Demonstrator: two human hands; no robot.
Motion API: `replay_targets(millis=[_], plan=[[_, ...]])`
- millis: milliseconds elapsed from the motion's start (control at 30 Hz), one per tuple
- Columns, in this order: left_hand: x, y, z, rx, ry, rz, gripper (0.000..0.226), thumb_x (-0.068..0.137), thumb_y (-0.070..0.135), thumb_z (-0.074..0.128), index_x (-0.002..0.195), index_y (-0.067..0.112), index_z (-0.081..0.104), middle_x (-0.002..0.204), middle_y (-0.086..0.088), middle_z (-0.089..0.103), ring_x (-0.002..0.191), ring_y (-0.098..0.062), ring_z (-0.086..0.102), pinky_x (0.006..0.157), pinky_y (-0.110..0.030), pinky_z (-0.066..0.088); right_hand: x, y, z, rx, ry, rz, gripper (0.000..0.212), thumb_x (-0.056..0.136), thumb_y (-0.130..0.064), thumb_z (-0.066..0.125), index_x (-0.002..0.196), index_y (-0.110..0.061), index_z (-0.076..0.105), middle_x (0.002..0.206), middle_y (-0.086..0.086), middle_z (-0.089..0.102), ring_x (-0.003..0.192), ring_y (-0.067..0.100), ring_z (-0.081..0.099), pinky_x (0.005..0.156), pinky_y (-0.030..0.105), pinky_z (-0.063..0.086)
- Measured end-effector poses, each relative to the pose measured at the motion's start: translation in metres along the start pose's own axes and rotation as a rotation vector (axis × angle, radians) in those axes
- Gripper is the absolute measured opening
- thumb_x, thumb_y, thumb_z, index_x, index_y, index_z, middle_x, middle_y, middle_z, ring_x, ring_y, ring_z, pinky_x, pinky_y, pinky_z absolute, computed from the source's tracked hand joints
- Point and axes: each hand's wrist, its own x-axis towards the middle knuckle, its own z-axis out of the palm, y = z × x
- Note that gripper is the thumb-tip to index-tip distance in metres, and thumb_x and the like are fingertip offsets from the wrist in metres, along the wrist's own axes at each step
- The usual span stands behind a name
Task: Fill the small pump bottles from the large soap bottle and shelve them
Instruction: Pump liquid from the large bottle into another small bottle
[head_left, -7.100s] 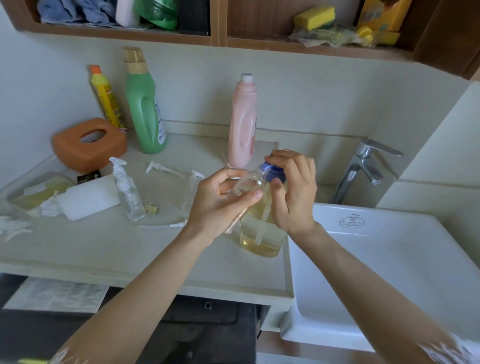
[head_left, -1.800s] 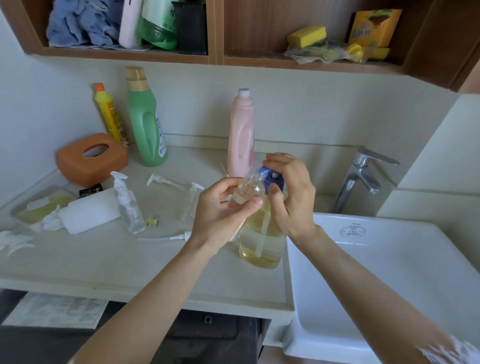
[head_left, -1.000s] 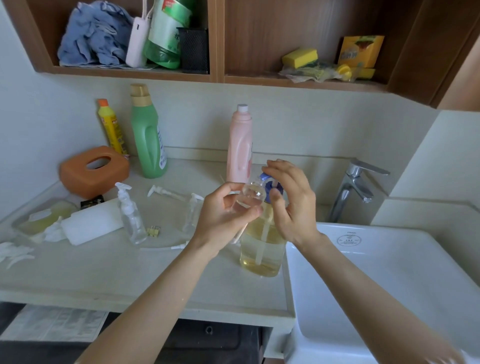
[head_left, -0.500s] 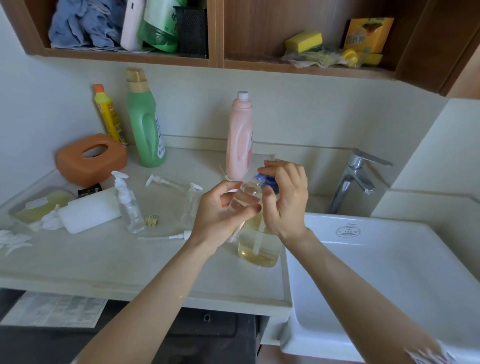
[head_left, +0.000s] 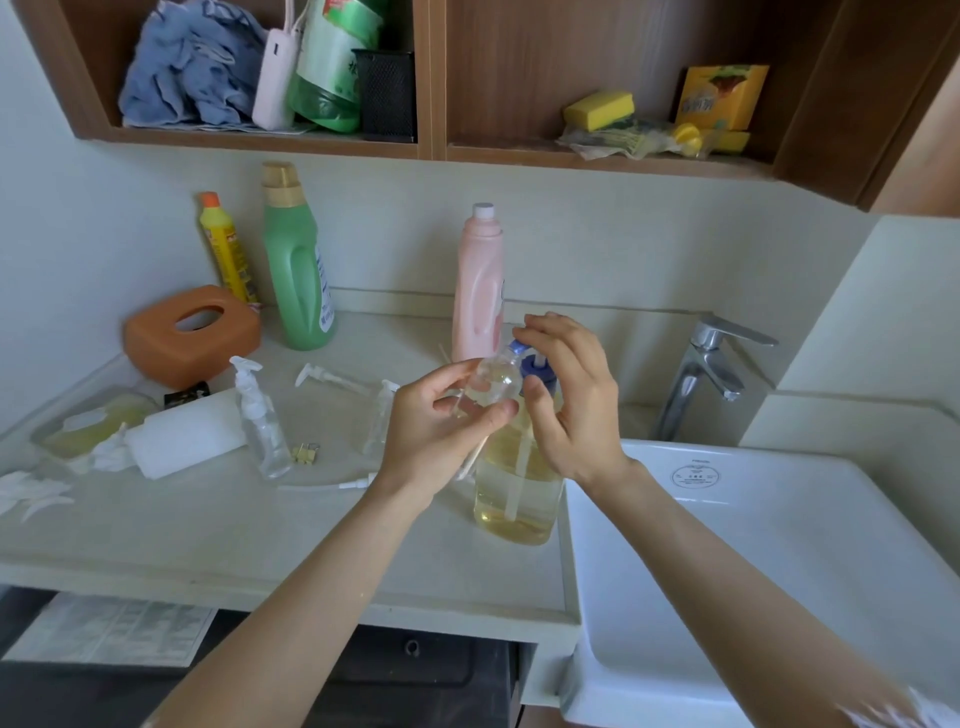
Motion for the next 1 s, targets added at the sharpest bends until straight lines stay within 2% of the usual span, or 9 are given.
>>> replay_targets(millis=[133,267,367,467,600,767,867,1000], plan=[[0.000,-0.003,0.002,0.002,0.009,0.037,0.037,0.070,-0.002,0.081,0.095,0.022,0.071,0.081,0.013,0.070,0.070,-0.007,0.061,0.073,-0.029,0.054,-0.002,0.001,0.008,0.014,0.090,-0.015,0.036,0.084,-0.015,0.043,0.101,0.005,0.067,0.109,0.015,0.065,0.112,0.028,0.054,0.101,0.028,0.038],[0.000,-0.012,0.000,0.025,0.021,0.016,0.038,0.069,0.000,0.083,0.099,0.021,0.073,0.085,0.008,0.074,0.069,-0.009,0.061,0.072,-0.031,0.055,-0.006,0.004,0.017,-0.095,0.146,0.014,0.033,0.079,-0.018,0.043,0.091,-0.004,0.070,0.100,0.006,0.068,0.098,0.030,0.060,0.080,0.046,0.046],[0.001,-0.015,-0.002,0.052,0.027,0.006,0.039,0.068,0.003,0.084,0.099,0.022,0.073,0.080,0.013,0.072,0.061,-0.004,0.056,0.065,-0.021,0.052,-0.007,0.008,0.020,-0.150,0.152,0.022,0.031,0.077,-0.020,0.043,0.087,-0.009,0.071,0.098,0.001,0.069,0.093,0.022,0.058,0.075,0.043,0.042],[0.000,-0.018,-0.003,0.074,0.040,-0.001,0.039,0.067,0.004,0.085,0.098,0.025,0.073,0.076,0.016,0.071,0.061,-0.003,0.057,0.065,-0.019,0.052,-0.008,0.008,0.021,-0.205,0.127,0.040,0.031,0.076,-0.023,0.043,0.086,-0.012,0.071,0.099,-0.002,0.069,0.092,0.018,0.054,0.074,0.037,0.037],[-0.001,-0.014,-0.003,0.079,0.040,0.008,0.038,0.069,0.004,0.083,0.092,0.031,0.071,0.076,0.021,0.070,0.060,0.000,0.057,0.065,-0.018,0.052,-0.009,0.002,0.016,-0.204,0.086,0.058,0.034,0.077,-0.023,0.042,0.091,-0.012,0.071,0.102,-0.002,0.068,0.094,0.020,0.055,0.075,0.039,0.038],[0.000,-0.003,-0.004,0.034,0.018,0.021,0.036,0.071,0.004,0.082,0.096,0.028,0.072,0.082,0.014,0.074,0.065,-0.005,0.061,0.068,-0.020,0.054,0.008,-0.006,0.000,-0.149,0.020,0.062,0.037,0.082,-0.026,0.040,0.096,-0.014,0.072,0.107,-0.002,0.068,0.096,0.021,0.057,0.080,0.036,0.038],[0.000,0.001,-0.004,0.030,0.014,0.033,0.037,0.071,0.006,0.083,0.096,0.030,0.072,0.081,0.015,0.073,0.065,-0.004,0.061,0.066,-0.018,0.053,0.011,-0.009,-0.003,-0.145,0.014,0.051,0.038,0.084,-0.026,0.040,0.096,-0.012,0.073,0.106,0.000,0.069,0.095,0.025,0.060,0.080,0.042,0.043],[0.002,0.001,-0.003,0.028,0.013,0.038,0.036,0.064,0.016,0.083,0.094,0.033,0.072,0.081,0.015,0.073,0.068,-0.006,0.062,0.072,-0.023,0.057,0.005,-0.009,0.003,-0.101,0.071,0.032,0.036,0.083,-0.020,0.042,0.098,-0.005,0.072,0.106,0.007,0.068,0.103,0.031,0.058,0.084,0.046,0.046]])
